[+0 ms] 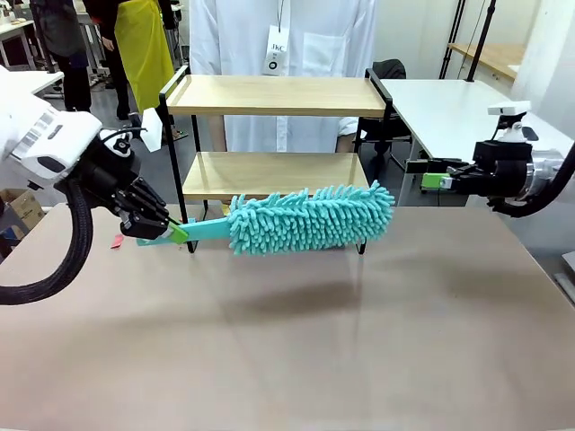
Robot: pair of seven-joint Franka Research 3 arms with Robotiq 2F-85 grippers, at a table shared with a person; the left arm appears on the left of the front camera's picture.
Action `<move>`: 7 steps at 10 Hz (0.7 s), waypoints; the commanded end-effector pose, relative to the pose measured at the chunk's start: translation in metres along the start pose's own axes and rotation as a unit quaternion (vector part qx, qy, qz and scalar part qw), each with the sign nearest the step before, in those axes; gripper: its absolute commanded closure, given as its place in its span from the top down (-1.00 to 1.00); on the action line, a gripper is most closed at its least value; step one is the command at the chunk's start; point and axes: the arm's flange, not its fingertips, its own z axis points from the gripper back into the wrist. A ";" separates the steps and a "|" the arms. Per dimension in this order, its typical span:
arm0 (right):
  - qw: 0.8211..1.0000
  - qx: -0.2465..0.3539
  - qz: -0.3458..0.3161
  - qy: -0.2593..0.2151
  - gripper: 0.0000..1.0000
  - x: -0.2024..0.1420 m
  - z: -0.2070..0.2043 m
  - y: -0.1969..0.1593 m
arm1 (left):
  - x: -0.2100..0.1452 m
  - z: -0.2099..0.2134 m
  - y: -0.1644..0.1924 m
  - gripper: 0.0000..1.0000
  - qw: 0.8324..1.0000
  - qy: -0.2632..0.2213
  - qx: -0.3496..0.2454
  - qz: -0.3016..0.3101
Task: Clean the shelf.
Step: Hand the Duster back to the human.
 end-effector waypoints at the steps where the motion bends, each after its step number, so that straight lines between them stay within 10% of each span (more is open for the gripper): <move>1: 0.998 0.000 0.051 -0.020 1.00 0.010 -0.001 0.004 | -0.015 -0.010 -0.004 -0.74 0.999 -0.038 0.006 -0.017; 7: 0.997 0.000 0.064 -0.033 1.00 0.007 -0.003 0.002 | -0.015 -0.016 -0.002 -0.74 0.998 -0.038 -0.008 -0.044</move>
